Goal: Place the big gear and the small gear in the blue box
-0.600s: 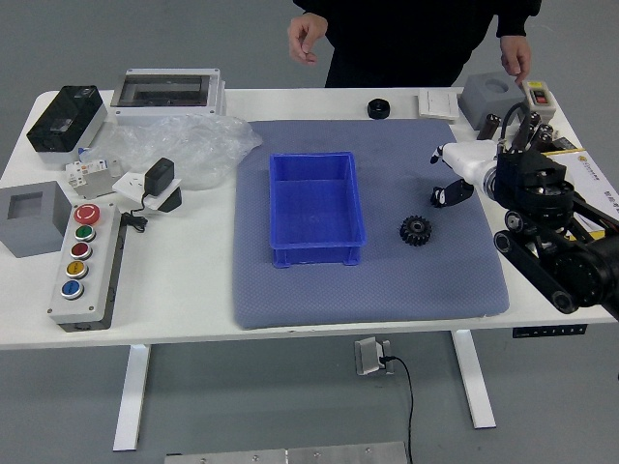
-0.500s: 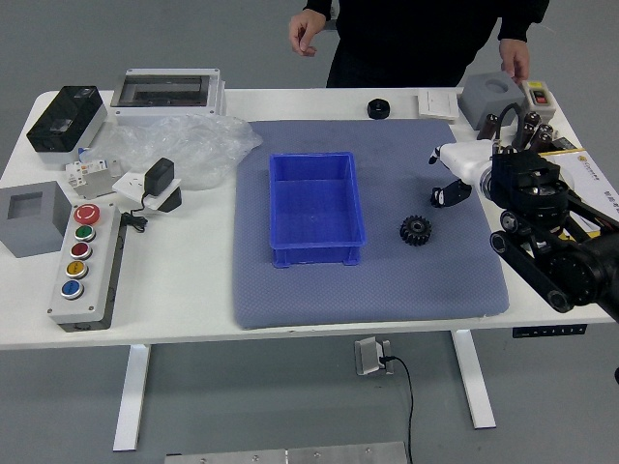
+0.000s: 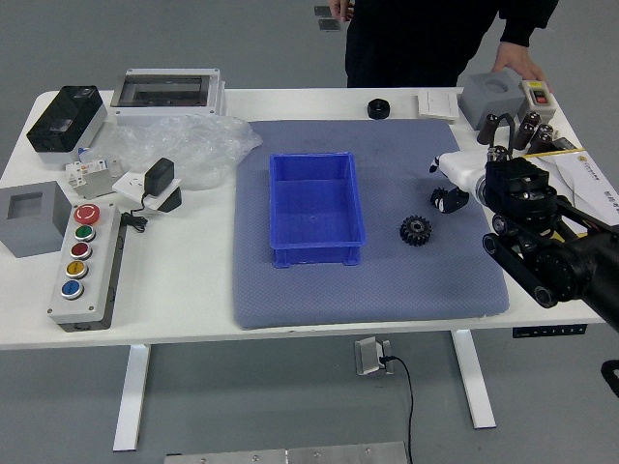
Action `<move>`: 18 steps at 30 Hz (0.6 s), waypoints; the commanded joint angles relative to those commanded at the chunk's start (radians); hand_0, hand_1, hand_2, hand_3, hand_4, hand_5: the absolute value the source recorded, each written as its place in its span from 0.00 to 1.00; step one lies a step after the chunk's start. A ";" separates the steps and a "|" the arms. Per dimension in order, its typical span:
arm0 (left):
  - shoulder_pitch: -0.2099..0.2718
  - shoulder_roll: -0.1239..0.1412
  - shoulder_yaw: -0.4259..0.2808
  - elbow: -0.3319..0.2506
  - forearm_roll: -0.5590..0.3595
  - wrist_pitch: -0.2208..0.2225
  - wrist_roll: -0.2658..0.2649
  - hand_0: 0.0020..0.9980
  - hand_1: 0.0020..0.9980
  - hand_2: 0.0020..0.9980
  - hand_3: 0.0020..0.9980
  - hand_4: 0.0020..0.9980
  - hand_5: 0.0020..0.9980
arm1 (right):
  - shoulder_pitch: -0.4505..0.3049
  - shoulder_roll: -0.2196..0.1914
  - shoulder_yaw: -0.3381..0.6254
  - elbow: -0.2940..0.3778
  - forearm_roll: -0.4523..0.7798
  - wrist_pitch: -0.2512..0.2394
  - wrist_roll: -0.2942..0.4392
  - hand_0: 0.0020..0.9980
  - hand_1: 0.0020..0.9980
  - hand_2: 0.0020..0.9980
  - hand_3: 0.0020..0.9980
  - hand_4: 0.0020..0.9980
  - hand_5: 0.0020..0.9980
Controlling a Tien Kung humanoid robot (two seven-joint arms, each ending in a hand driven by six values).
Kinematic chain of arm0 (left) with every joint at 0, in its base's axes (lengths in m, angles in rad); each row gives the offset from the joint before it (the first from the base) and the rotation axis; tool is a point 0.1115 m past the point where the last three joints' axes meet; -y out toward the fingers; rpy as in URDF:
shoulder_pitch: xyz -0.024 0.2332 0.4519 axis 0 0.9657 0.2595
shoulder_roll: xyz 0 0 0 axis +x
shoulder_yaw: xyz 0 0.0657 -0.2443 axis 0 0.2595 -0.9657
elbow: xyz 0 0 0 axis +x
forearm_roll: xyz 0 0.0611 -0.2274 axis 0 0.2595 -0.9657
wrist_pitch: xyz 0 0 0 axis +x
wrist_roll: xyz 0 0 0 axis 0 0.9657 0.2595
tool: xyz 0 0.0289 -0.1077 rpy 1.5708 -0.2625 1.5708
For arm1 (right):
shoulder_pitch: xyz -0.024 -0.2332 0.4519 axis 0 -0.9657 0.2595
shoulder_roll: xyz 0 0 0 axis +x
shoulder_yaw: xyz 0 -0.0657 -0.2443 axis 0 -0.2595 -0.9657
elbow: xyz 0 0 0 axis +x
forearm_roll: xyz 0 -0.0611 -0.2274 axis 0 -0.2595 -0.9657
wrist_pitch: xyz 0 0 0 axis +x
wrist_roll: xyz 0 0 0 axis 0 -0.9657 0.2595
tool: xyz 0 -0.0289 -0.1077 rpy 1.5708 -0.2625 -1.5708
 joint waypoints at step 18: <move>-0.002 -0.001 0.001 0.000 -0.002 0.000 -0.001 0.82 0.82 0.82 0.79 0.52 0.13 | 0.008 0.039 0.004 -0.084 0.000 -0.013 0.010 0.74 0.69 0.80 0.85 0.58 0.23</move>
